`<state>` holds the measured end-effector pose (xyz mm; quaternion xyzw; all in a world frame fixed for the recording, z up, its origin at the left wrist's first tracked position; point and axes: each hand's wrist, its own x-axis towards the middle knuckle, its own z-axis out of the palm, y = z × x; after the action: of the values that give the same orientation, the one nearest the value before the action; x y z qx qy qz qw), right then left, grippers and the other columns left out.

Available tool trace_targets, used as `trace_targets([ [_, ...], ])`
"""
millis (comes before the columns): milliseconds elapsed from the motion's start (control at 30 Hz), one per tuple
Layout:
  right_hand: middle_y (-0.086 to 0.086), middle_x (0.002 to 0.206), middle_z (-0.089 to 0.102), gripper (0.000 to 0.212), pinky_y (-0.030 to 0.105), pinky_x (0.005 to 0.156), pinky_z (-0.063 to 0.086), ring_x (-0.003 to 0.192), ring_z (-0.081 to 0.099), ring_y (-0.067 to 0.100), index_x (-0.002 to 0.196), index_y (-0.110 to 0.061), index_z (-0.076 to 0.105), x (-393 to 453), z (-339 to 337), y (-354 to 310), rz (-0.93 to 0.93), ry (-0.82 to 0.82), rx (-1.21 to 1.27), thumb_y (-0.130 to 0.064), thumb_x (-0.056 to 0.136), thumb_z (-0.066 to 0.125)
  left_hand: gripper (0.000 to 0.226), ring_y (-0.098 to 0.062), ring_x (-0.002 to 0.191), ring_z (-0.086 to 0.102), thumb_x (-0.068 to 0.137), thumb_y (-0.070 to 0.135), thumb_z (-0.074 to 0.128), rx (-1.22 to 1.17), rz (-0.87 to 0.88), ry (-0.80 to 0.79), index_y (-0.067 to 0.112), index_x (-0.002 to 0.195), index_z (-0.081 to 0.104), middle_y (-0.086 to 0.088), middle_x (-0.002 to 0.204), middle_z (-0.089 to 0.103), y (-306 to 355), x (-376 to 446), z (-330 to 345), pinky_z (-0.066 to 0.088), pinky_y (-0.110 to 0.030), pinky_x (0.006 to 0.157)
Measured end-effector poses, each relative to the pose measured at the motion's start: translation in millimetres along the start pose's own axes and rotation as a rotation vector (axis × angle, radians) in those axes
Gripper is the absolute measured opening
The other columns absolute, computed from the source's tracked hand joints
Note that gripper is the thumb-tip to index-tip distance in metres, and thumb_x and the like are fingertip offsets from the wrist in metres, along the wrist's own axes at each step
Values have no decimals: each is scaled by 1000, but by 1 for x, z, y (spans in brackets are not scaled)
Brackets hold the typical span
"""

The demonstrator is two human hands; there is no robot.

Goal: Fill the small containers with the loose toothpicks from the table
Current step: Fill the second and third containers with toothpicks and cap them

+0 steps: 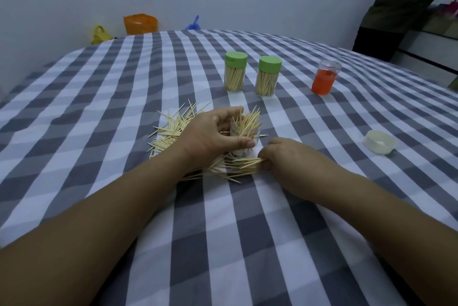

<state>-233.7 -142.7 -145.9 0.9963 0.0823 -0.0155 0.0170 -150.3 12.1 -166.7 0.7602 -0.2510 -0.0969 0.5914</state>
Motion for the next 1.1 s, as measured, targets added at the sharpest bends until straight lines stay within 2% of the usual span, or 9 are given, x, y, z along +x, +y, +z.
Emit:
trace_targets([
  [133, 1, 89, 58, 15, 25, 63, 39, 78, 52, 17, 89, -23, 58, 0, -22, 14, 121, -87, 228, -18, 98, 47, 83, -6, 107, 63, 60, 18, 81, 33, 10, -3, 10, 135, 49, -2, 122, 64, 1, 0, 0, 52, -24, 92],
  [267, -5, 88, 66, 15, 24, 77, 49, 84, 62, 10, 87, -25, 63, -6, -30, 39, 139, -47, 556, -18, 95, 52, 92, -4, 107, 63, 51, 28, 81, 38, 14, 3, 10, 136, 49, -1, 121, 65, 4, -2, 1, 51, -20, 91],
  [467, 4, 88, 70, 16, 29, 78, 56, 85, 69, 17, 95, -17, 60, 5, -23, 42, 196, 333, 1275, -10, 97, 47, 95, -4, 108, 63, 50, 29, 80, 60, 22, -4, 10, 137, 47, 0, 124, 63, 9, -6, 7, 51, -23, 93],
  [600, 4, 84, 68, 19, 30, 77, 57, 84, 69, 18, 92, -18, 57, 11, -16, 27, 156, 545, 1515, -10, 100, 41, 84, -1, 104, 63, 59, 16, 83, 69, 29, -37, 9, 136, 48, 4, 118, 65, 10, -6, 16, 51, -20, 90],
  [733, 4, 89, 69, 21, 33, 84, 55, 90, 70, 18, 92, -20, 56, 12, -19, 21, 135, 677, 1608, -12, 101, 39, 84, 7, 96, 64, 57, 18, 83, 40, 38, -44, 10, 134, 50, 14, 104, 65, 10, -6, 21, 50, -10, 79],
  [833, -1, 97, 70, 18, 34, 95, 49, 102, 65, 13, 95, -25, 56, 13, -12, 18, 176, 636, 1457, -17, 100, 41, 89, 5, 97, 64, 52, 27, 80, 42, 46, -52, 11, 135, 49, 15, 105, 65, 12, -7, 22, 51, -13, 81],
  [900, -8, 104, 68, 15, 27, 97, 43, 109, 59, 8, 98, -28, 55, 13, -6, 16, 193, 558, 1340, -21, 100, 42, 84, 6, 96, 64, 58, 21, 82, 50, 51, -51, 12, 134, 50, 15, 104, 65, 11, -7, 22, 51, -12, 80],
  [1000, -7, 109, 64, 13, 3, 73, 43, 100, 56, -3, 99, -29, 54, 14, -4, 13, 181, 491, 1312, -22, 100, 43, 80, 5, 98, 64, 62, 14, 84, 59, 53, -43, 12, 134, 50, 11, 112, 65, 11, -6, 22, 51, -14, 84],
  [1100, -6, 108, 61, 14, -2, 59, 40, 92, 55, -5, 105, -25, 54, 12, -4, 13, 173, 439, 1276, -22, 100, 41, 89, 1, 102, 64, 53, 27, 81, 42, 53, -47, 12, 135, 49, 9, 119, 63, 11, -6, 22, 52, -23, 91],
])
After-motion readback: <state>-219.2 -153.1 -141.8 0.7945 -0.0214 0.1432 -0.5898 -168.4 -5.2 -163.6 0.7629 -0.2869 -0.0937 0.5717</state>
